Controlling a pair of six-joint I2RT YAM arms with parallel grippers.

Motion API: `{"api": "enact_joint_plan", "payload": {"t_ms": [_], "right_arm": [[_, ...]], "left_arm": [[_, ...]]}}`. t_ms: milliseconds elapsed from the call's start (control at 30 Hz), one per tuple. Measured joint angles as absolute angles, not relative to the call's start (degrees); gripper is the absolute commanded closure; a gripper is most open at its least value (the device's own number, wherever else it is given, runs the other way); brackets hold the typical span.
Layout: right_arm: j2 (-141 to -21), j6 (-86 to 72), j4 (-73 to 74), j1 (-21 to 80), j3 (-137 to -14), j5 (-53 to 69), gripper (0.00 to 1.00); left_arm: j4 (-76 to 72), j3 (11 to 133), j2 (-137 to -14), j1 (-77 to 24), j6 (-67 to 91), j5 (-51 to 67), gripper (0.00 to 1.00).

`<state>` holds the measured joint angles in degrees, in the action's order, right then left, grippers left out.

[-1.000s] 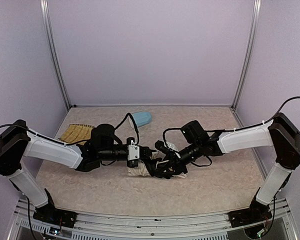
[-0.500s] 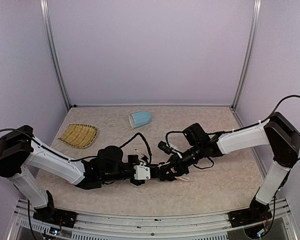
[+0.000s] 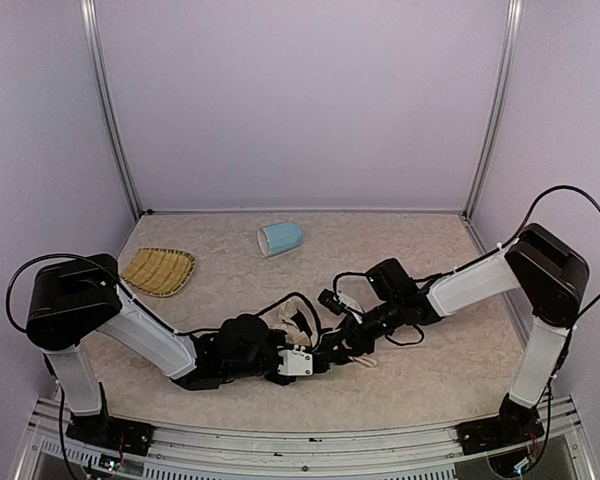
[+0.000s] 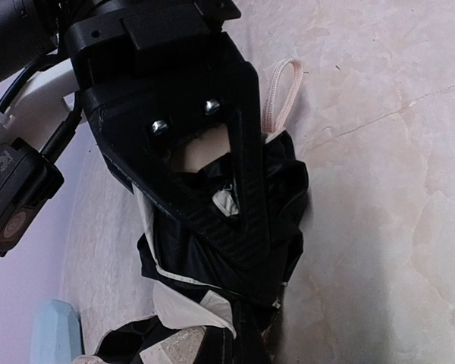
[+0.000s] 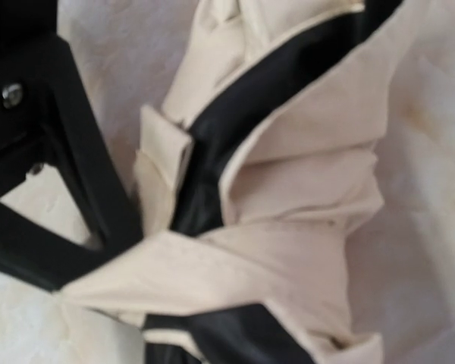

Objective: Put away the umbrella

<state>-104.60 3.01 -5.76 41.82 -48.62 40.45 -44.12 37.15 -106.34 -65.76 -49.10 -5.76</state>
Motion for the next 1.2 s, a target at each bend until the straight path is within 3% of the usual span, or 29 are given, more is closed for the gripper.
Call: {"api": "enact_joint_plan", "payload": {"t_ms": [500,933,1200], "right_arm": [[-99.7,-0.3,-4.7,43.0,-45.9,34.5,0.45],[-95.2,2.1,5.6,43.0,-48.7,33.5,0.4],[-91.5,1.5,12.4,43.0,-55.5,35.7,0.28]], "left_arm": [[-42.4,39.0,-108.0,-64.2,-49.1,-0.8,1.0],[-39.2,39.0,-108.2,-62.8,-49.3,-0.2,1.0],[-38.9,38.9,-108.2,-62.5,-49.3,-0.2,1.0]]}}
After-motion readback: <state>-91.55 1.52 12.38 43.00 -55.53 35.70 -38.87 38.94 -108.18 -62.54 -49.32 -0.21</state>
